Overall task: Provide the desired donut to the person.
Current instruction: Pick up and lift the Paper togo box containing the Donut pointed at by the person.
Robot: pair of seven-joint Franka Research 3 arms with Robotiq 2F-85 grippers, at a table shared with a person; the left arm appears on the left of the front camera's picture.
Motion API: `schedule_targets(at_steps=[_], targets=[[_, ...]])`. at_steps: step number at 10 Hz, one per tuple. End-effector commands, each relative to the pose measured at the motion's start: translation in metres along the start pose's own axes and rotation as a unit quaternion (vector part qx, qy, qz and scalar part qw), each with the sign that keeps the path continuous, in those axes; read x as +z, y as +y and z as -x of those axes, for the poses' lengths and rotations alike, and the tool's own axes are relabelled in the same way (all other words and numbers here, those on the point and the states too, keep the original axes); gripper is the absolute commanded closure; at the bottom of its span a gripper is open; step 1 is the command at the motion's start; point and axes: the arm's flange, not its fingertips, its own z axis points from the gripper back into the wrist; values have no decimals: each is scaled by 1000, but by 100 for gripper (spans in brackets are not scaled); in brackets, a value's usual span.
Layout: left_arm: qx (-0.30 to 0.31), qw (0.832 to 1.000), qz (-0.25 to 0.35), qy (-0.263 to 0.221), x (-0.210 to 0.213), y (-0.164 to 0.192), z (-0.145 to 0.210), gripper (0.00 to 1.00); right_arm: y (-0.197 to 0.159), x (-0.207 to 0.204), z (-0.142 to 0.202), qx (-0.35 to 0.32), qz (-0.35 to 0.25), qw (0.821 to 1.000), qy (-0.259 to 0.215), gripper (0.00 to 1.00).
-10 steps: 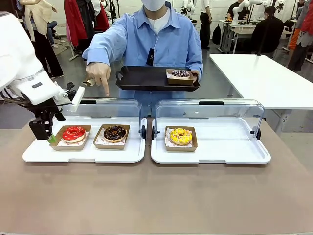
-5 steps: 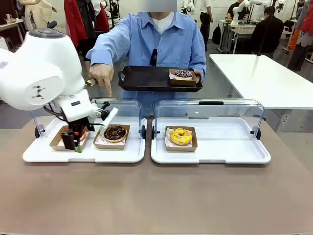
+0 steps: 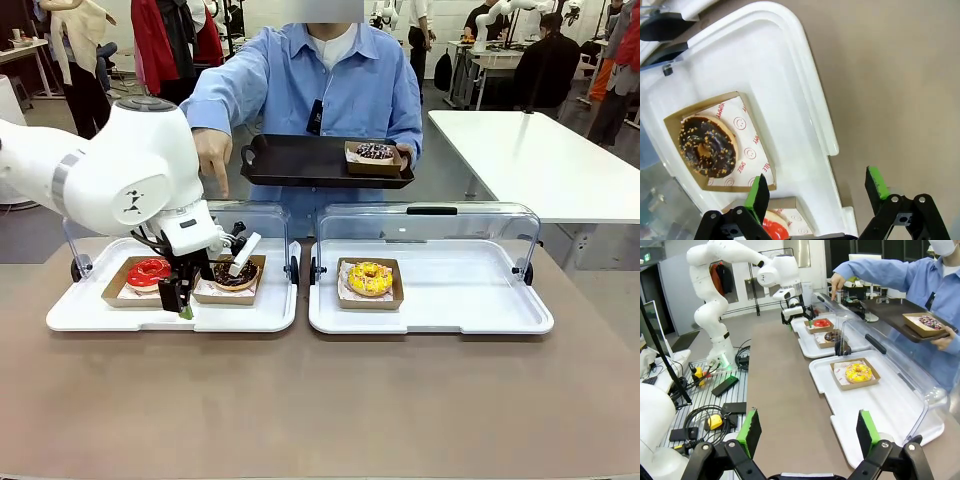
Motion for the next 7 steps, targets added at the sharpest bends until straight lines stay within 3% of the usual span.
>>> schedule_targets(at_steps=[1,7], targets=[[0,1000,4,-9,-13,13,3,0,1,1,1,3,-3,1000,-3,0],[19,1000,-19,-1,-37,26,17,0,1,1,1,3,-3,1000,-3,0]])
